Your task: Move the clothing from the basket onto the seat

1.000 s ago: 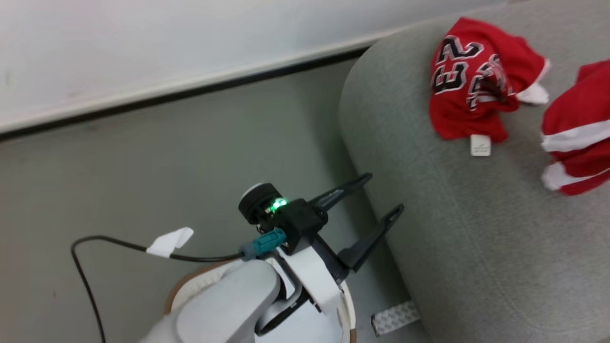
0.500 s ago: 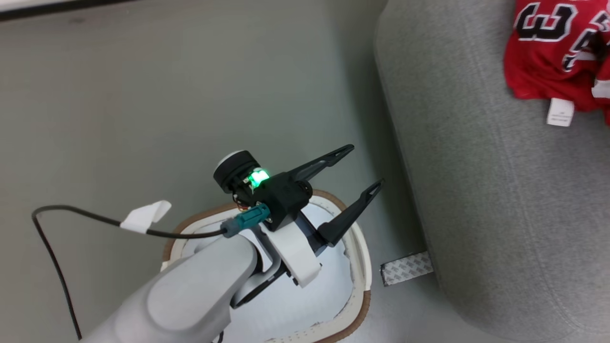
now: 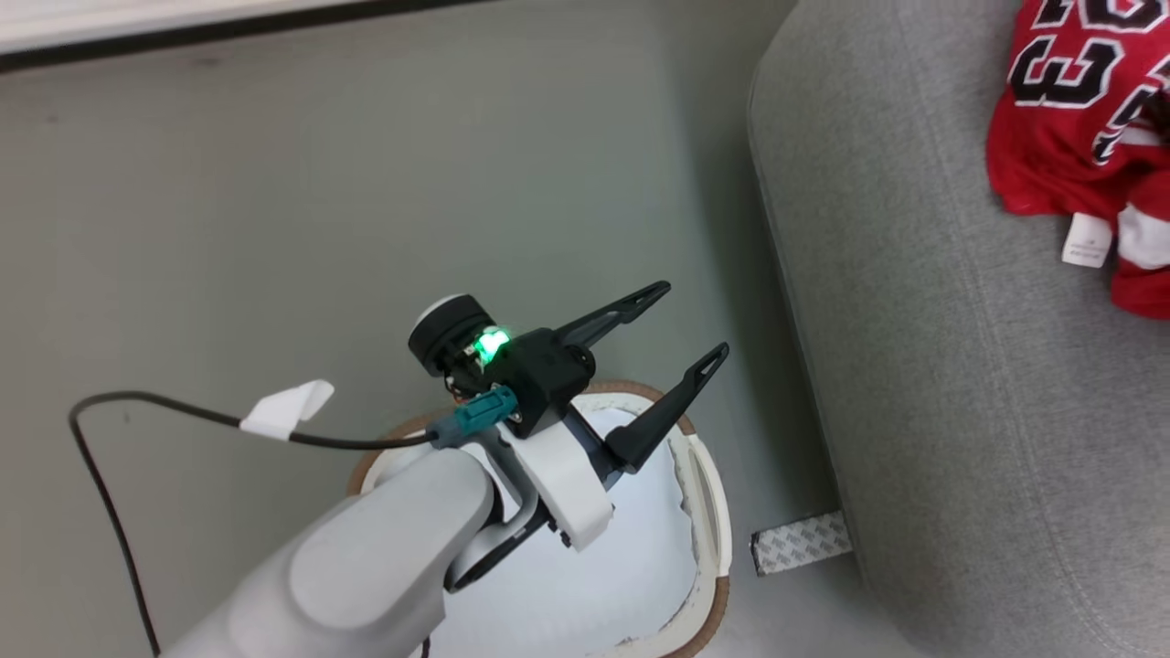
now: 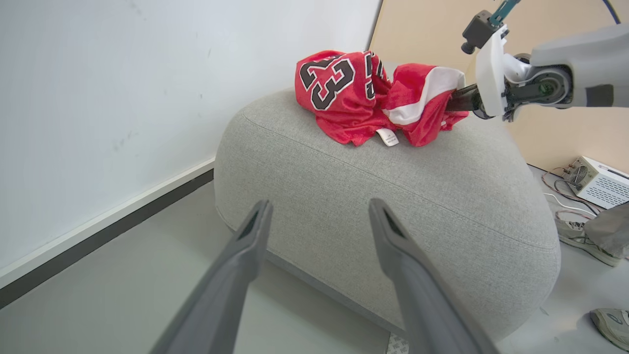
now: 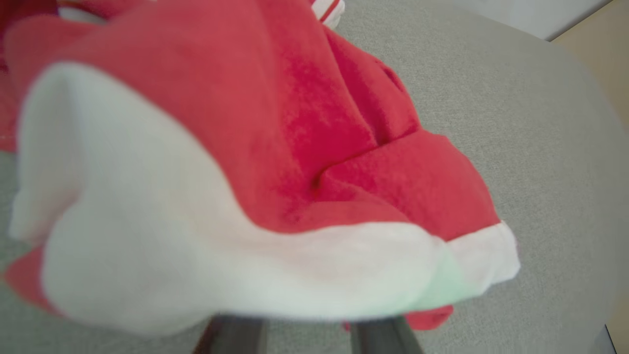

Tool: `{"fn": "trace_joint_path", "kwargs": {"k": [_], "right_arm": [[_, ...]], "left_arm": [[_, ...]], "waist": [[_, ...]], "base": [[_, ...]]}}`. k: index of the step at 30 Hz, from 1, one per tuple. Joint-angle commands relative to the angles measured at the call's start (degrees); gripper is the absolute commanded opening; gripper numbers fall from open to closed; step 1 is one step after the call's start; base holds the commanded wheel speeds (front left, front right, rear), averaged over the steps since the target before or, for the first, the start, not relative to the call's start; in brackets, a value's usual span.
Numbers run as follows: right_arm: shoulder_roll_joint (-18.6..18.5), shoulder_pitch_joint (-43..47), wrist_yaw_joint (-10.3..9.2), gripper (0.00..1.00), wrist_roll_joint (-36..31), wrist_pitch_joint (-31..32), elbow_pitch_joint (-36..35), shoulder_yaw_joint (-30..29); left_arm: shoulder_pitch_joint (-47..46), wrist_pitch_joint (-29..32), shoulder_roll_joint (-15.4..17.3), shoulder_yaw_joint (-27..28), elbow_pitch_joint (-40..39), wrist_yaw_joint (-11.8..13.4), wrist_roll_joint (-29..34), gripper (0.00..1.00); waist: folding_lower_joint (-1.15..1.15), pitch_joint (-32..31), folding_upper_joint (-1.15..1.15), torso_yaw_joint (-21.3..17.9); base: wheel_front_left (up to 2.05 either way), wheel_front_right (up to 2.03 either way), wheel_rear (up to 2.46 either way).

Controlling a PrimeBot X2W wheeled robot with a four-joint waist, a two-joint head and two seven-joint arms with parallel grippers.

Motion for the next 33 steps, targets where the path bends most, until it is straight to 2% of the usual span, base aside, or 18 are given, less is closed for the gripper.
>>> {"fn": "trace_joint_path", "kwargs": {"k": [1,4,11,17,23,29,33], "right_arm": [[-0.28,0.15,-0.15,1.0,0.53,-0.2,0.73,0.45],[-0.14,1.5,-0.15,1.0,1.27,-0.03,1.0,3.08],[-3.44,5.94,-0.15,1.0,4.86,2.14,-2.8,11.28],[-7.2,10.28,-0.14,1.0,9.53,1.18,-12.07,15.17],[-9.21,13.9,-0.15,1.0,12.06,-0.83,-22.37,14.46],[-6.37,18.14,-0.14,1.0,10.89,-3.9,-30.61,10.92],[-2.53,21.41,-0.14,1.0,9.13,-6.15,-34.54,7.82]], "left_arm": [[0.95,-0.31,-0.1,-0.05,0.56,0.25,-1.16,1.0],[2.04,-0.93,-0.43,-0.03,1.86,0.42,-1.49,1.0],[6.64,-2.37,-0.78,1.32,4.51,1.88,-4.03,1.0],[10.92,-3.15,-0.36,5.22,5.59,4.32,-6.45,1.0],[13.78,-3.27,0.64,10.57,4.75,6.85,-7.94,1.0],[17.21,-3.31,1.68,16.42,2.69,8.33,-8.05,1.0],[20.0,-3.31,2.03,20.74,1.54,9.21,-7.95,1.0]], "waist": [[-0.01,-1.85,0.0,-0.29],[-0.01,-4.77,0.0,-0.68],[-0.01,-13.7,0.0,-1.02],[-0.01,-20.65,0.0,-0.23],[-0.01,-24.99,0.0,2.15],[-0.01,-27.52,0.0,4.9],[-0.01,-28.88,0.0,6.78]], "base": [[0.0,0.0,0.0],[0.0,0.0,0.0],[0.0,0.0,0.0],[0.0,0.0,0.0],[0.0,0.0,0.0],[0.0,0.0,0.0],[0.0,0.0,0.0]]}}
